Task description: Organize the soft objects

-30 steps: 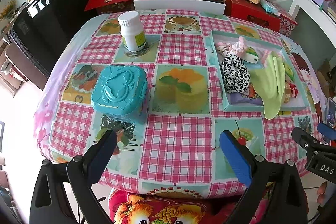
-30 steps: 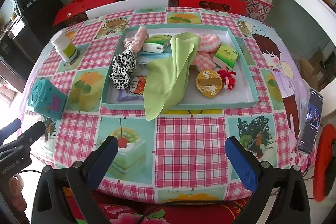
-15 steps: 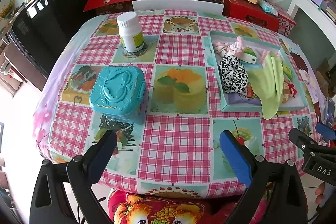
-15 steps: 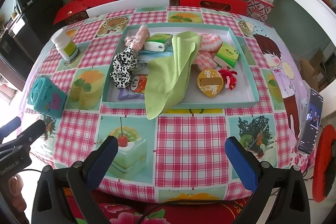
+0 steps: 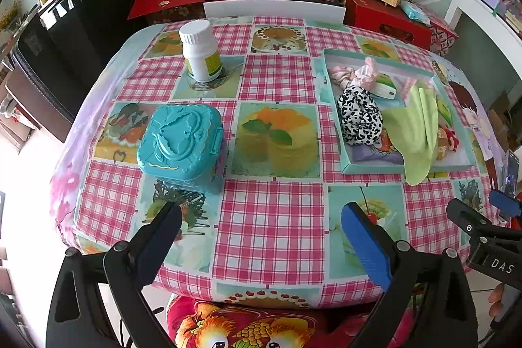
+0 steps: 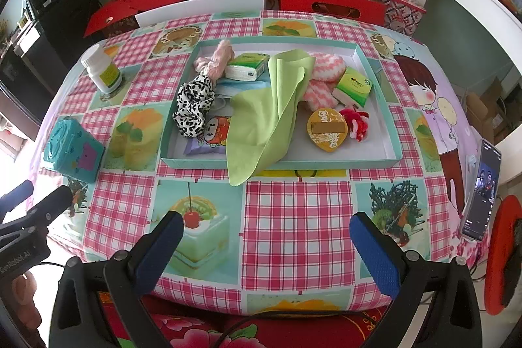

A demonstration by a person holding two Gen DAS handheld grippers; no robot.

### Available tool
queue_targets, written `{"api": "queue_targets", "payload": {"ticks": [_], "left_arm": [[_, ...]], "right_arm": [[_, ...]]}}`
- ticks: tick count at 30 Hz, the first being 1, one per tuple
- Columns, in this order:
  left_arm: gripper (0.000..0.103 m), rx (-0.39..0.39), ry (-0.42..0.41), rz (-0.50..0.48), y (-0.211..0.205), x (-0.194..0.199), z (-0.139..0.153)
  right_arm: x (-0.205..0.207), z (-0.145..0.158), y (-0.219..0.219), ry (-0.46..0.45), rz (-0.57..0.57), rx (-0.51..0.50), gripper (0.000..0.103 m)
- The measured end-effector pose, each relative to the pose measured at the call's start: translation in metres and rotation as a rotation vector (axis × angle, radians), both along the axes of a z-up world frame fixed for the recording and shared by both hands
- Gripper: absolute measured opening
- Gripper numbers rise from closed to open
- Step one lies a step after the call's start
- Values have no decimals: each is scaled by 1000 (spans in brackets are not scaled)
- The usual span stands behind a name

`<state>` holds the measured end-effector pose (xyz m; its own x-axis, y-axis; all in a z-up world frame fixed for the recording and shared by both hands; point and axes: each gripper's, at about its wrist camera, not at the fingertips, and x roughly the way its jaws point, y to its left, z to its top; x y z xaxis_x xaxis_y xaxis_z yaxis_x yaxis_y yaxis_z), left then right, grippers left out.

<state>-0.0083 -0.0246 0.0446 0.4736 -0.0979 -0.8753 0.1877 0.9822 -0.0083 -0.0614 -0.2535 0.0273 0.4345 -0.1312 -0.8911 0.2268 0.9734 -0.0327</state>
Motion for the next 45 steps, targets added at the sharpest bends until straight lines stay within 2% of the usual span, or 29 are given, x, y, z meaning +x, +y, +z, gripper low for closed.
{"api": "queue_targets", "payload": {"ticks": [45], "left_arm": [[98, -4, 13, 6, 2, 1, -3]], "right_arm": [[0, -1, 0, 3, -1, 1, 103]]}}
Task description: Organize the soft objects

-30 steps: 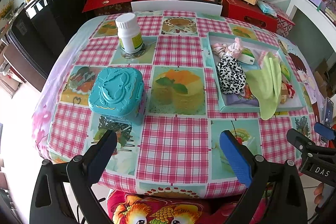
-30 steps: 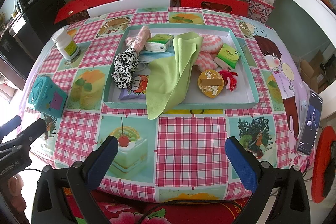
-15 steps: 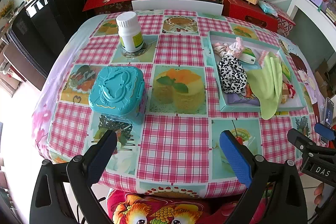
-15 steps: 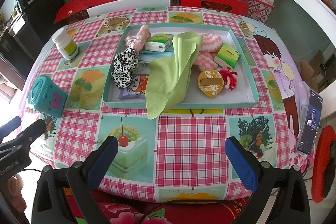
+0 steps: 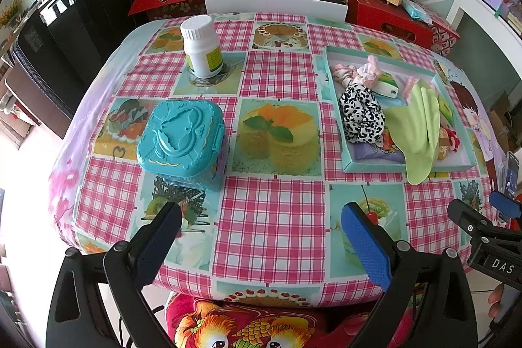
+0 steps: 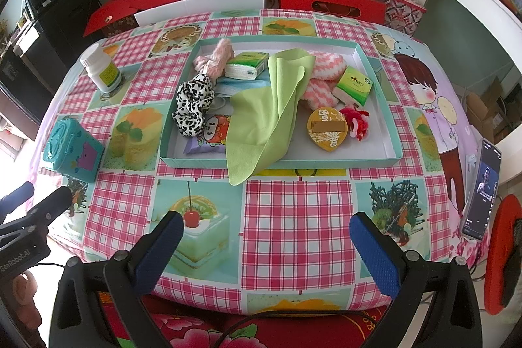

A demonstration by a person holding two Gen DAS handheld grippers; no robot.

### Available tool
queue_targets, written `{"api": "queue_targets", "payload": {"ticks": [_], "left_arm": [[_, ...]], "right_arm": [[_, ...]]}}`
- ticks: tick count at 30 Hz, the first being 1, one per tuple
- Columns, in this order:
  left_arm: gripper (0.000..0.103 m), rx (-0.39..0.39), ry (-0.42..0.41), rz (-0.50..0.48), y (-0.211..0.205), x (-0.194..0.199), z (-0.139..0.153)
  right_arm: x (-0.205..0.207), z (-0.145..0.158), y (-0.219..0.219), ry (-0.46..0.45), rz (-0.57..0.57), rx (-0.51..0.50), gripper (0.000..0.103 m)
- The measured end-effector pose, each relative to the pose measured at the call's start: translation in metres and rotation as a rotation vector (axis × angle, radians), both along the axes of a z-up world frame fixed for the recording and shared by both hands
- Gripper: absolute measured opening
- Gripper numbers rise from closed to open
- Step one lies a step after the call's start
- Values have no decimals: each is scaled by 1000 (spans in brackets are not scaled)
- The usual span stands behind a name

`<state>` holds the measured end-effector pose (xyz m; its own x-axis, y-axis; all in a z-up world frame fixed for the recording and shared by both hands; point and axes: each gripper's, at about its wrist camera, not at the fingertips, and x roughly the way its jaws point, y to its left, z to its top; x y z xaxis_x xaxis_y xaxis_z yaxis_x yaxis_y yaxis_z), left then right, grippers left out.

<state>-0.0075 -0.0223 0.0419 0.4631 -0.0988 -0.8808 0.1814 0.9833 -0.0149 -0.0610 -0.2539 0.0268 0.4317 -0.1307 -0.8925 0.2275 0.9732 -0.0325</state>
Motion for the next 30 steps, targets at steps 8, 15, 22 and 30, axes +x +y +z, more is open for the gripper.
{"api": "queue_targets", "payload": {"ticks": [8, 15, 22, 30], "left_arm": [[98, 0, 1, 0, 1, 0, -1], [98, 0, 1, 0, 1, 0, -1], [98, -5, 0, -1, 1, 1, 0], [98, -7, -11, 2, 0, 0, 3]], "right_arm": [[0, 0, 0, 0, 2, -1, 103], [1, 0, 0, -1, 0, -1, 103], [1, 0, 0, -1, 1, -1, 103], [1, 0, 0, -1, 1, -2, 103]]}}
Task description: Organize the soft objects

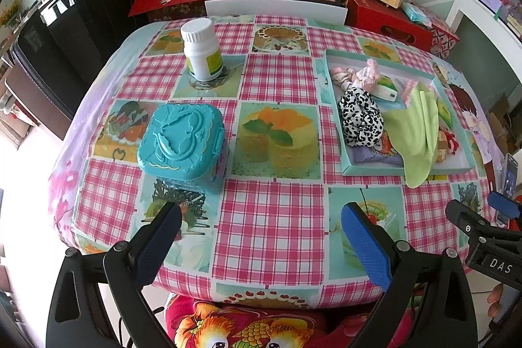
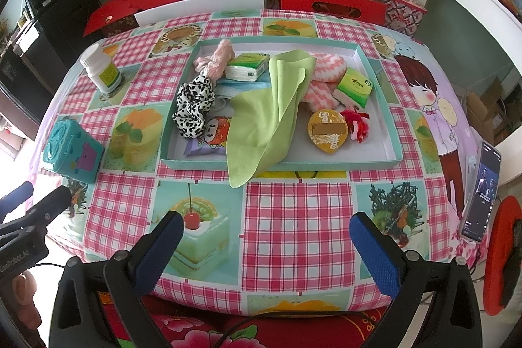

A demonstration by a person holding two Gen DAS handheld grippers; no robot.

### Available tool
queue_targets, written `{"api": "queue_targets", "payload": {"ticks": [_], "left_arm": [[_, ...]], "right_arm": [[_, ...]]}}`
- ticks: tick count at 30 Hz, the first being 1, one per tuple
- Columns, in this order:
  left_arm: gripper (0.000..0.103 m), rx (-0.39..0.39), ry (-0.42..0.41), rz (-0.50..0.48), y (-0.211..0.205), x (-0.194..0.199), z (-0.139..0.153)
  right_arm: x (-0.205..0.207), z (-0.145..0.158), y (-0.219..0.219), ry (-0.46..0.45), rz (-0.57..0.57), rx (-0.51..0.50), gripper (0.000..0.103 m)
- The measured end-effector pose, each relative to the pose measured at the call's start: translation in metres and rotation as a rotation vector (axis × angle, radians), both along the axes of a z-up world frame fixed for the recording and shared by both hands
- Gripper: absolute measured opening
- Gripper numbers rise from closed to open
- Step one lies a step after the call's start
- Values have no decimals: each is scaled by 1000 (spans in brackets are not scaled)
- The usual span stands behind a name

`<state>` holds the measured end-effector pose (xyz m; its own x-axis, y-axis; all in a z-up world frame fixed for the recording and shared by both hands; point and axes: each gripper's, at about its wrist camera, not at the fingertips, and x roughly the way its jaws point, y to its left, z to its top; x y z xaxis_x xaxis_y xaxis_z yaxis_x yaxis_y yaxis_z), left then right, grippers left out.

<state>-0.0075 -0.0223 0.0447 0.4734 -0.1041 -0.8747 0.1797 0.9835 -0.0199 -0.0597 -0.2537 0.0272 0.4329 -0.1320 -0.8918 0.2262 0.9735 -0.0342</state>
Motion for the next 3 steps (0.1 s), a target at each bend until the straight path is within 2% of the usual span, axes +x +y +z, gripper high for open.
{"api": "queue_targets", "payload": {"ticks": [3], "left_arm": [[98, -3, 0, 0, 0, 0, 1]], "right_arm": [[0, 0, 0, 0, -1, 0, 103]]}}
